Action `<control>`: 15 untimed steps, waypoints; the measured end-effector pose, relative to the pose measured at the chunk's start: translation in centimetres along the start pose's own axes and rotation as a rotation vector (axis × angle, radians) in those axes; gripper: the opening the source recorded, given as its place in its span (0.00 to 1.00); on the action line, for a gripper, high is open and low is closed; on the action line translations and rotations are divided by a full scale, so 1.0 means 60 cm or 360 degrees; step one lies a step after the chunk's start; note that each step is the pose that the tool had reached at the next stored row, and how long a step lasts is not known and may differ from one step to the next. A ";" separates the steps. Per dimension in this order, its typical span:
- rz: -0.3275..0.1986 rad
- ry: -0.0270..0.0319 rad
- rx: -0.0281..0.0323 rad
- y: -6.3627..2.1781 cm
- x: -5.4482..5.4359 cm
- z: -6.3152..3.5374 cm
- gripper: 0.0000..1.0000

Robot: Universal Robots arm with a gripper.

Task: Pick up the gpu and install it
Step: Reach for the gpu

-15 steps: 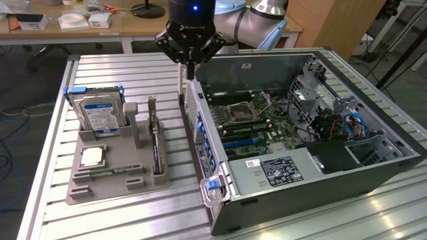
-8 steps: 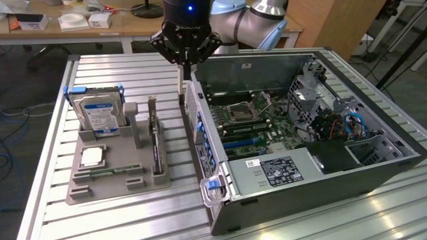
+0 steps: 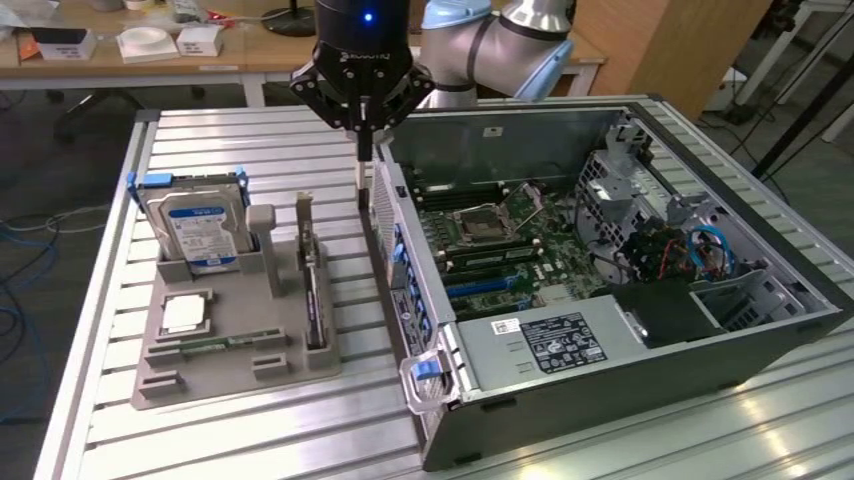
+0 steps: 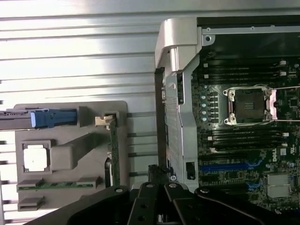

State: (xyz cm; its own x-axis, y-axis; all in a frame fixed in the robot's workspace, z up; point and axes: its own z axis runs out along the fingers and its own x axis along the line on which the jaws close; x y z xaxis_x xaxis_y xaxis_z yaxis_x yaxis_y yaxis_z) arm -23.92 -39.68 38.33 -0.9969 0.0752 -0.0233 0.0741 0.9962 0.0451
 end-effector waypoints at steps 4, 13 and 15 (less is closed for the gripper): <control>0.0000 0.00000 0.00000 -0.001 0.007 0.000 0.11; 0.0000 -0.00001 0.00000 -0.002 0.023 0.001 0.11; 0.0000 0.00001 0.00000 -0.002 0.027 0.001 0.11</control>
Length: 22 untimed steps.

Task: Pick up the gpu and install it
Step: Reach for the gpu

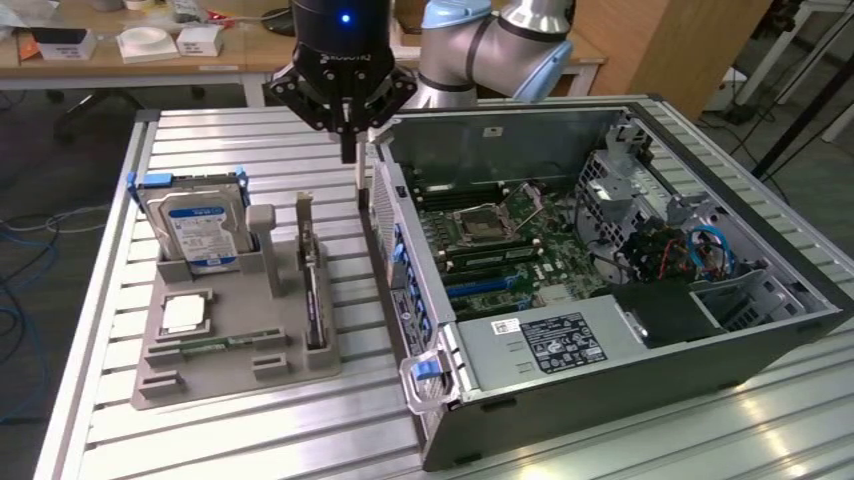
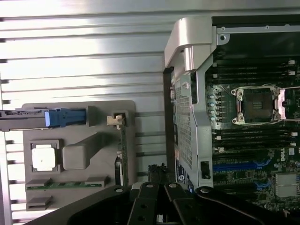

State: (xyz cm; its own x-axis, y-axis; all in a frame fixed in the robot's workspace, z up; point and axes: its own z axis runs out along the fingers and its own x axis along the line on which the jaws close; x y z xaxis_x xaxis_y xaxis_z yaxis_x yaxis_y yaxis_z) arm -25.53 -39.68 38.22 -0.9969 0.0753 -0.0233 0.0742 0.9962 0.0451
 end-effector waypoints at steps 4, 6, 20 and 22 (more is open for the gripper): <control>0.0000 0.00000 0.00000 -0.001 0.008 0.000 0.11; 0.0000 -0.00001 0.00000 -0.001 0.012 0.001 0.11; 0.0000 -0.00001 -0.00001 -0.003 0.040 0.002 0.11; 0.0000 -0.00001 0.00000 -0.003 0.044 0.002 0.11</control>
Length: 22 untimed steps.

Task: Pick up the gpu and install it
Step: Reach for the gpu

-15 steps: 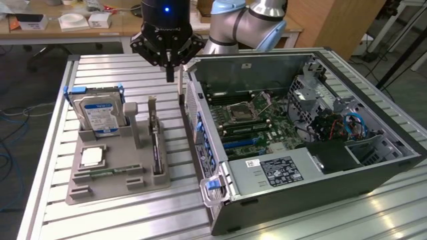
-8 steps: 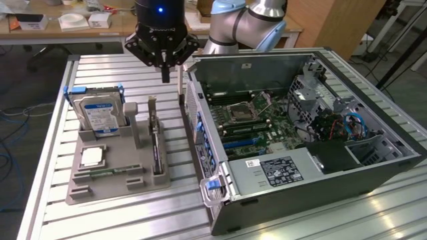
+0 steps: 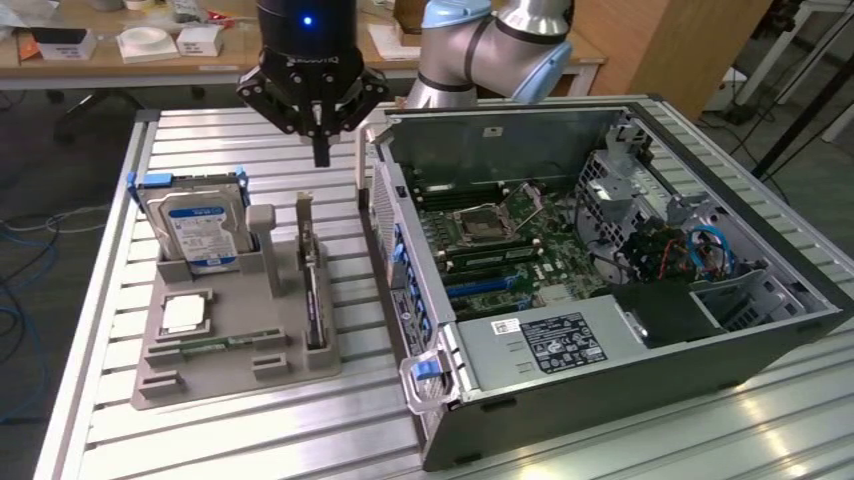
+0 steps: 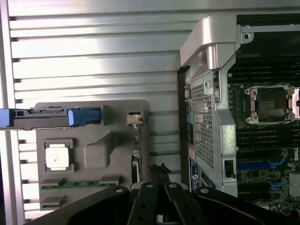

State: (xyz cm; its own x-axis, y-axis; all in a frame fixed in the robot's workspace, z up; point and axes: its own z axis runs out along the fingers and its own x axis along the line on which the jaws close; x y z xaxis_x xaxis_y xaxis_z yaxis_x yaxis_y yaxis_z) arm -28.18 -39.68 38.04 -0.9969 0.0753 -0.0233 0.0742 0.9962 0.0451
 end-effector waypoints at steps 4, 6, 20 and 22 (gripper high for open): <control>0.0000 0.00000 0.00000 -0.001 0.007 0.000 0.11; 0.0000 0.00000 0.00001 -0.001 0.011 0.000 0.11; 0.0000 0.00000 0.00000 -0.003 0.039 0.002 0.11; 0.0000 0.00000 0.00000 -0.003 0.039 0.002 0.11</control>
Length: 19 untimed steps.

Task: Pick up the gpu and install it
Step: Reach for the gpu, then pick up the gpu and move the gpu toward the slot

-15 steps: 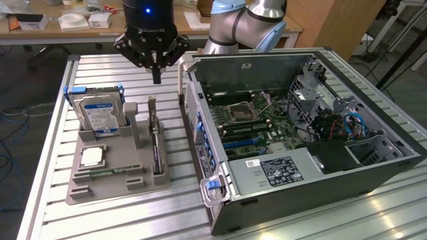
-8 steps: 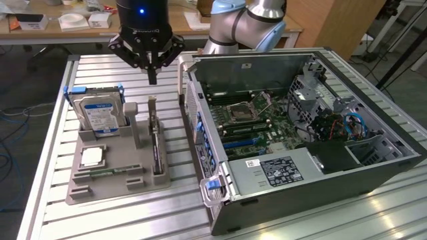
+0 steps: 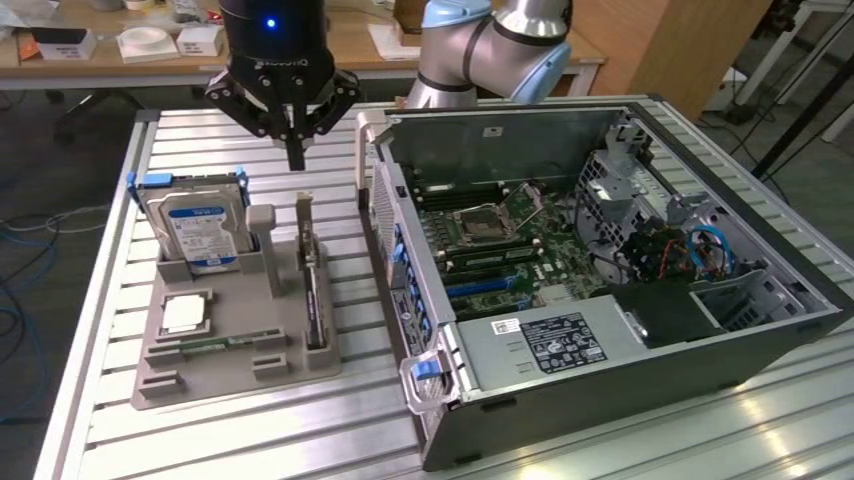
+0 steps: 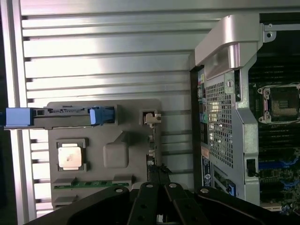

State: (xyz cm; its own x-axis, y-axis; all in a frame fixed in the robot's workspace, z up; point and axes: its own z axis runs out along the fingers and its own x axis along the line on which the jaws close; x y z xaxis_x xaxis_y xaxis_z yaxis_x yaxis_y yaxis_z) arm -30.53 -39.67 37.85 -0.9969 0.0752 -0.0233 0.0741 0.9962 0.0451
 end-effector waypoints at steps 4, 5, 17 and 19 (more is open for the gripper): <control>0.0000 0.00001 0.00000 0.000 0.000 0.000 0.11; 0.0000 0.00001 0.00000 0.000 0.000 0.000 0.11; 0.0000 0.00001 0.00001 0.000 0.001 0.010 0.11; 0.0000 0.00000 0.00000 -0.001 0.001 0.015 0.11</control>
State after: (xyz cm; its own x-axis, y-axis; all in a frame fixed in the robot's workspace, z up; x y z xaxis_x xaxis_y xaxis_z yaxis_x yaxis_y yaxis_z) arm -30.55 -39.67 36.95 -0.9969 0.0753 -0.0233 0.0742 0.9962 0.0451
